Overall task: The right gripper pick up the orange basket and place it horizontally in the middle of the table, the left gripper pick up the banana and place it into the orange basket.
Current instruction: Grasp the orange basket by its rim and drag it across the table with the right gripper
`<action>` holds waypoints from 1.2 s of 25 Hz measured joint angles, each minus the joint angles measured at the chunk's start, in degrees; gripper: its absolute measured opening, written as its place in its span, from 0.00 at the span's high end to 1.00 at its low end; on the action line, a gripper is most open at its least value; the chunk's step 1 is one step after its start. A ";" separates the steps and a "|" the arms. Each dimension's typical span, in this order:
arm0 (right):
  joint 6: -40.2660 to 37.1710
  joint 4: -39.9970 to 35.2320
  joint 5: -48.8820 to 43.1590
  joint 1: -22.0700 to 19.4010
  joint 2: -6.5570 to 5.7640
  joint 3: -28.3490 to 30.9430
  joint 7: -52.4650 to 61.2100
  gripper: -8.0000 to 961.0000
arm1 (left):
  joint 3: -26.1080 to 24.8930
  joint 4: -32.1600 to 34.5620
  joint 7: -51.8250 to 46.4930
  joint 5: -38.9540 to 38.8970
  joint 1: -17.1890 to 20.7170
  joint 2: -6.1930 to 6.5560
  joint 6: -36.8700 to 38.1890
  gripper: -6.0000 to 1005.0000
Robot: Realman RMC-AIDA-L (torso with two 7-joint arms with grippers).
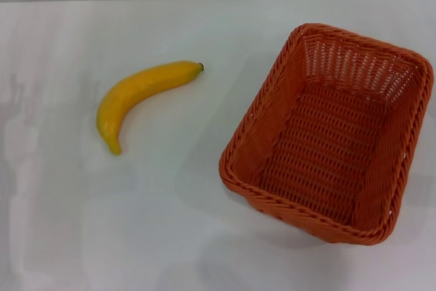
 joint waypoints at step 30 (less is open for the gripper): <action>-12.76 -17.43 -40.16 16.87 -25.16 -23.60 98.55 0.16 | 0.30 0.44 -0.09 0.06 -0.42 0.08 0.10 0.15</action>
